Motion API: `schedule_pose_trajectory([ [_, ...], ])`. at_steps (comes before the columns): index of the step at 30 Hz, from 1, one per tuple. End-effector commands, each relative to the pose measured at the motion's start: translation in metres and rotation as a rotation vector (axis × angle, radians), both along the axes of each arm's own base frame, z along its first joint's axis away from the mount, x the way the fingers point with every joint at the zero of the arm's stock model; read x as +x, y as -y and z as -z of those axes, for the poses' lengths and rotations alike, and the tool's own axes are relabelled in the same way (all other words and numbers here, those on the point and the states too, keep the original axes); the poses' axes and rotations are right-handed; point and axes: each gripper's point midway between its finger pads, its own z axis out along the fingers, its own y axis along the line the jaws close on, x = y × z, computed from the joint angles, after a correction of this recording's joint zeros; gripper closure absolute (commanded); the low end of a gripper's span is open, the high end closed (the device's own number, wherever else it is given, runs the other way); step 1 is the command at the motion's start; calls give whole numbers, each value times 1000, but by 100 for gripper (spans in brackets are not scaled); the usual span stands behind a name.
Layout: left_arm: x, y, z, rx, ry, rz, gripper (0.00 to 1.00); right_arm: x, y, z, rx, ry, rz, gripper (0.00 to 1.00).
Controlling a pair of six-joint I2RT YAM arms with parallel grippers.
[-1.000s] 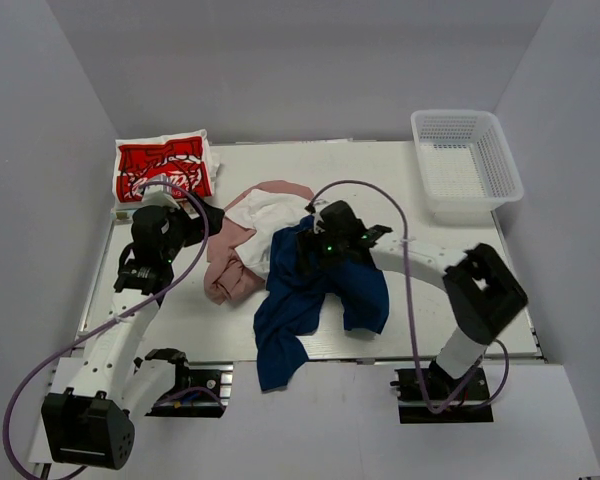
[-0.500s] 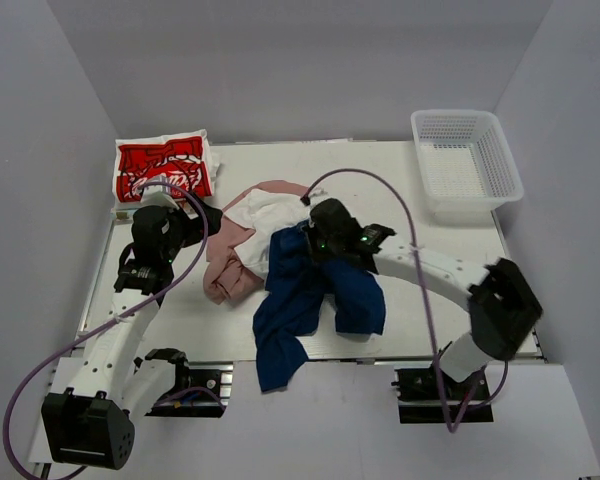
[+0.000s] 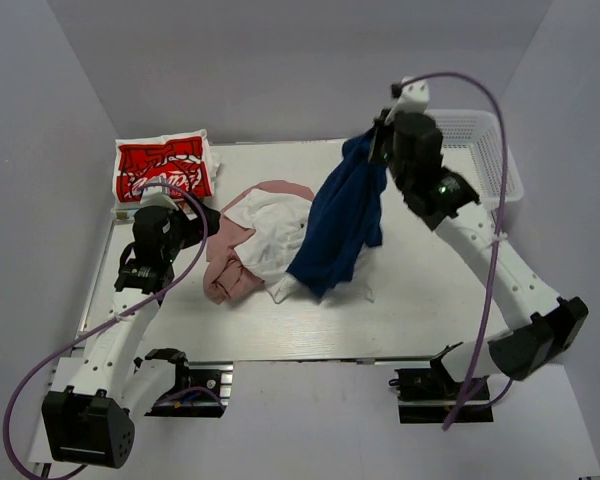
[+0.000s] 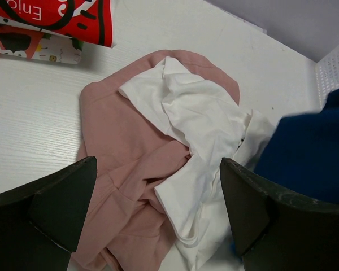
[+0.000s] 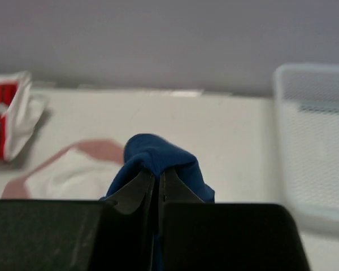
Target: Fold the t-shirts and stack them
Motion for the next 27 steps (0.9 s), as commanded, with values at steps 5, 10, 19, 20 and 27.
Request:
schedule_pose_trajectory([
  [5, 1, -7, -6, 11, 5, -42, 0, 77, 112, -160, -44, 346, 343, 100],
  [10, 4, -16, -3, 21, -2, -96, 0, 112, 203, -223, -100, 597, 698, 100],
  [19, 12, -25, -6, 31, 6, -156, 0, 180, 282, -176, -232, 583, 810, 100],
  [20, 15, -24, 1, 27, -17, -158, 0, 190, 295, -160, -250, 543, 813, 100],
  [27, 30, -12, 2, 3, -56, -109, 0, 237, 317, 2, -217, 204, 650, 96],
])
